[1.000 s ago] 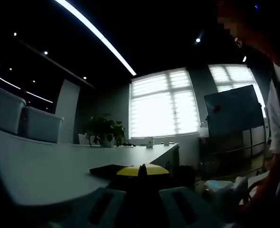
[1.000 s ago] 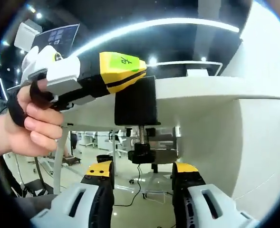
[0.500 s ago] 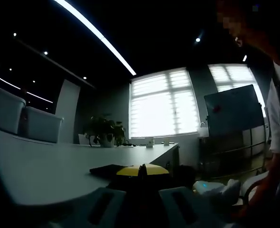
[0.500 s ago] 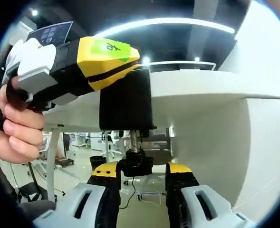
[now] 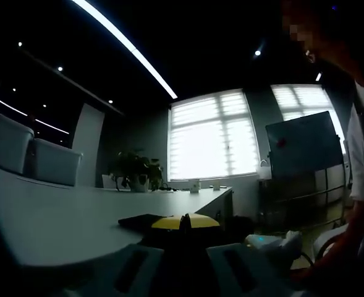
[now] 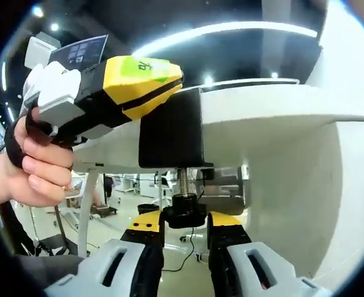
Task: Clamp the fixed fixture on the desktop, loosen the retaining clip, secure it to the edge of the desk, and tighten the retaining clip.
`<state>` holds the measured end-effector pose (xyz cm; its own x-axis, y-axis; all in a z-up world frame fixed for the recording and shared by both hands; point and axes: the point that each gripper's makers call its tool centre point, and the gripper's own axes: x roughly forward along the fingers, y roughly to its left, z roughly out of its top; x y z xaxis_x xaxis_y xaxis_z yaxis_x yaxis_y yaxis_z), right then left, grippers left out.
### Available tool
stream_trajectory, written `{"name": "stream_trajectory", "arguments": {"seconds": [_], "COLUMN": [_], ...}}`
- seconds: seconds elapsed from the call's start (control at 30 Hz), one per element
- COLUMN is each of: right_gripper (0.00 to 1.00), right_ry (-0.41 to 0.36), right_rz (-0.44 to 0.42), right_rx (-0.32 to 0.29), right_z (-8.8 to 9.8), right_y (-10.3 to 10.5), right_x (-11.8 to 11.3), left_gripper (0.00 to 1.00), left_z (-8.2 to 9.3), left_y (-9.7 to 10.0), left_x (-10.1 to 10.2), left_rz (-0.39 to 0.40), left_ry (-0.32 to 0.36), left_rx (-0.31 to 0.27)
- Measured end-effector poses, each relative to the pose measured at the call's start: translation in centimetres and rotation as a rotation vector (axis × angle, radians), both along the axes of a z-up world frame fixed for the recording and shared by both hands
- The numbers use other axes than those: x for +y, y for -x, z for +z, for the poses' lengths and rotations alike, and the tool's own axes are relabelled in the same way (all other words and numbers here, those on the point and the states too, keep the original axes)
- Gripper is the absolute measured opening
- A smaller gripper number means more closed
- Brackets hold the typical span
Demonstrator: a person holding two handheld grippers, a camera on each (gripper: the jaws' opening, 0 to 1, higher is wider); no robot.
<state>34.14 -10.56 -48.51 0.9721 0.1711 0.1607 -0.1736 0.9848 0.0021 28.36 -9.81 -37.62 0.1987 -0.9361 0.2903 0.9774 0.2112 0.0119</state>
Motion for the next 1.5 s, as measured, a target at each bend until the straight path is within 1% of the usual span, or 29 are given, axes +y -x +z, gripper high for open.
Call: {"name": "stream_trajectory", "arguments": {"seconds": [0.03,0.07,0.17,0.23,0.33,0.47,0.53,0.63,0.67,0.8,1.1,1.33,1.5], "right_gripper": [0.35,0.36,0.37,0.37,0.41,0.44,0.44,0.44,0.44,0.44,0.44,0.44,0.44], "right_ry": [0.008,0.011,0.019,0.049,0.074,0.136,0.155,0.152,0.144,0.12,0.116,0.133,0.152], "right_rz": [-0.017,-0.024,-0.037,-0.048,-0.052,-0.054,-0.056,-0.068,-0.077,-0.097,-0.109,-0.113,-0.12], "right_rx": [0.003,0.007,0.017,0.024,0.027,0.014,0.007,-0.005,-0.009,-0.015,-0.015,-0.009,-0.006], "right_z": [-0.1,-0.2,-0.5,-0.7,-0.7,-0.2,0.1,0.5,0.9,1.5,2.5,2.8,3.6], "right_y": [0.0,0.1,0.6,1.2,2.0,2.3,2.3,1.8,2.1,2.1,3.7,5.4,6.9], "right_x": [-0.3,-0.5,-0.8,-0.8,-0.4,0.4,0.7,0.6,0.5,0.1,-0.3,-0.1,-0.5], "left_gripper": [0.01,0.01,0.05,0.09,0.1,0.12,0.17,0.19,0.19,0.19,0.21,0.22,0.22], "left_z": [0.0,0.0,0.1,0.4,1.2,1.5,1.6,2.0,2.2,2.6,2.3,2.4,2.9], "left_y": [0.0,0.0,0.1,0.6,2.1,2.9,3.0,3.0,2.9,3.0,3.6,4.1,4.5], "left_x": [0.0,0.1,0.5,1.0,1.8,2.7,3.4,4.7,5.5,7.2,10.5,11.8,12.8], "left_rz": [0.003,0.006,0.025,0.023,0.007,0.023,0.04,0.071,0.098,0.138,0.214,0.245,0.263], "left_ry": [0.0,-0.002,0.004,0.03,0.072,0.089,0.095,0.116,0.124,0.131,0.129,0.131,0.134], "left_rx": [0.0,-0.001,-0.022,-0.019,-0.019,-0.018,-0.013,0.006,0.003,0.005,0.023,0.022,0.014]}}
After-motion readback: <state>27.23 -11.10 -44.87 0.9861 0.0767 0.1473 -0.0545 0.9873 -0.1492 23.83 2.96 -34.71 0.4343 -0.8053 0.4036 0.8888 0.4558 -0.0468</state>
